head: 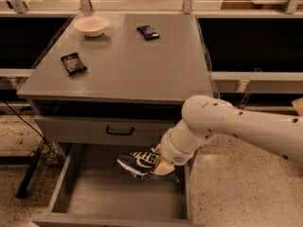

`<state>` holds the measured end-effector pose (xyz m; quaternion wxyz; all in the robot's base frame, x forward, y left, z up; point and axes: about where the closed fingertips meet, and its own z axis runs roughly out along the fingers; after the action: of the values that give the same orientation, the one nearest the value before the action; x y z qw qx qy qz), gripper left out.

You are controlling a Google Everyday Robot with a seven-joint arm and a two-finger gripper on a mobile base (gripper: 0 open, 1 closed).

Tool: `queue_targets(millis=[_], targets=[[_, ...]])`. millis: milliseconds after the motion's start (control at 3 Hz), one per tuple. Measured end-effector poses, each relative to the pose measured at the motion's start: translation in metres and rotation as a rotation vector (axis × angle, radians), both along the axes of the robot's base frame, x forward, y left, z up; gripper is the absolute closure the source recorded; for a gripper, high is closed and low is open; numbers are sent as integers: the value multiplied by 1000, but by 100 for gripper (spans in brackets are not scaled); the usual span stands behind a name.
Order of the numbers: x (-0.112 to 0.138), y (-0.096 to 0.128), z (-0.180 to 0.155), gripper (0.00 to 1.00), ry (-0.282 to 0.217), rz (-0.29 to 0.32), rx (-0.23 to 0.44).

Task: Place blue chip bag into middle drawer

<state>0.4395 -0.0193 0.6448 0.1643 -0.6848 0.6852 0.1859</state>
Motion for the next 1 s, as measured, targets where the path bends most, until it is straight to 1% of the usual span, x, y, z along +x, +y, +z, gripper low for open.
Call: queue_targets(millis=[333,667,1000], targets=[[6,10,-20,100,-4,-23,-84],[6,12,-23,100,2,-15,-85],[-6,41,-66,100,25,32,-90]])
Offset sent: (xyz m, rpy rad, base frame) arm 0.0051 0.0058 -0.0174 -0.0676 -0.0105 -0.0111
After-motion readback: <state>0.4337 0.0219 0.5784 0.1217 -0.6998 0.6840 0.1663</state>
